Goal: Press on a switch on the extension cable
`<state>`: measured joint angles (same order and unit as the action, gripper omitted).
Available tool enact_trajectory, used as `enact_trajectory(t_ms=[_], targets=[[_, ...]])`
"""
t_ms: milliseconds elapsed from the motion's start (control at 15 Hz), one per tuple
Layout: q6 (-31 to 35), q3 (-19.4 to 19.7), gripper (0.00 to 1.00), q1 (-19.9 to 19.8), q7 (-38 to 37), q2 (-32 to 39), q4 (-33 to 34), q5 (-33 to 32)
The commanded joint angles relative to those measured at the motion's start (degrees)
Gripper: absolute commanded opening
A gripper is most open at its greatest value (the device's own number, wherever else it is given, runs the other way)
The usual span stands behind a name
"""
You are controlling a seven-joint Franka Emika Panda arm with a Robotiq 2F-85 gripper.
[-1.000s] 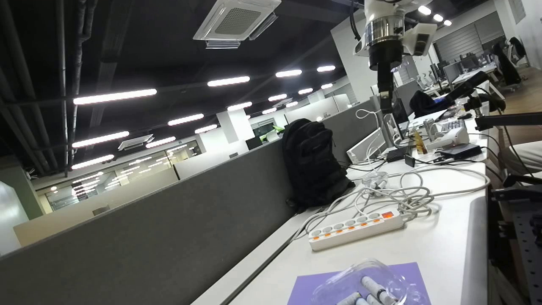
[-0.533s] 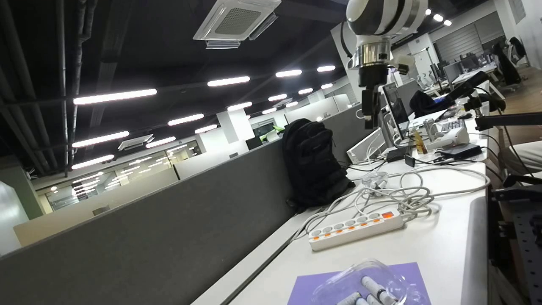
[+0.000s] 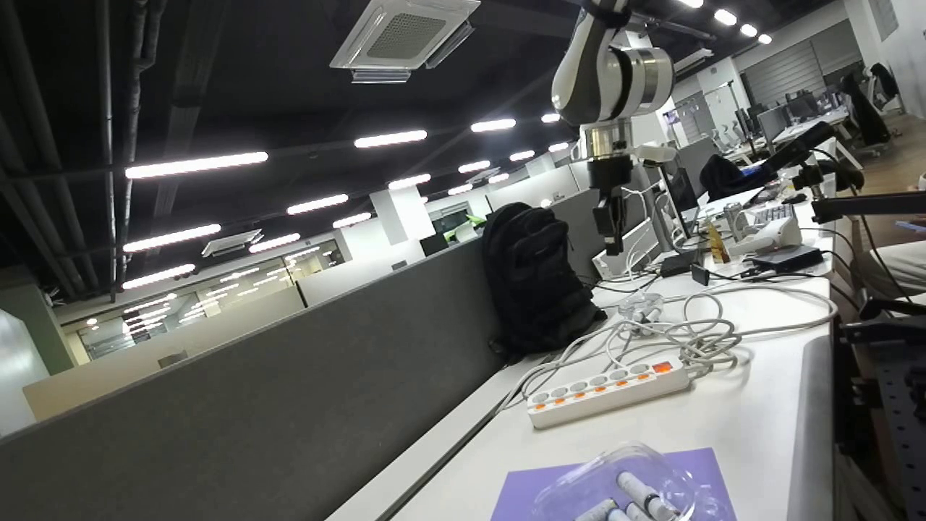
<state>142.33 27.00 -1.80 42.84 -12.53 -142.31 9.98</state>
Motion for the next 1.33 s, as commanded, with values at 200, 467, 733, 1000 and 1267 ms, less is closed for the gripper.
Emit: enact_trajectory(t_ms=[200, 467, 733, 1000, 1267], targets=[[-0.65, -6.81, 0.00, -4.42, 0.80, 14.58, 8.99, 2.16], [2.19, -11.44, 0.00, -7.13, 1.65, 19.62, 10.13, -0.19], [7.05, -15.26, 0.00, -8.70, 2.76, 22.79, 9.39, -2.59], [12.82, -18.68, 0.00, -10.07, 4.04, 24.25, 8.40, -2.69], [12.32, -19.62, 0.01, -10.55, 2.71, 24.41, 8.26, -3.18]])
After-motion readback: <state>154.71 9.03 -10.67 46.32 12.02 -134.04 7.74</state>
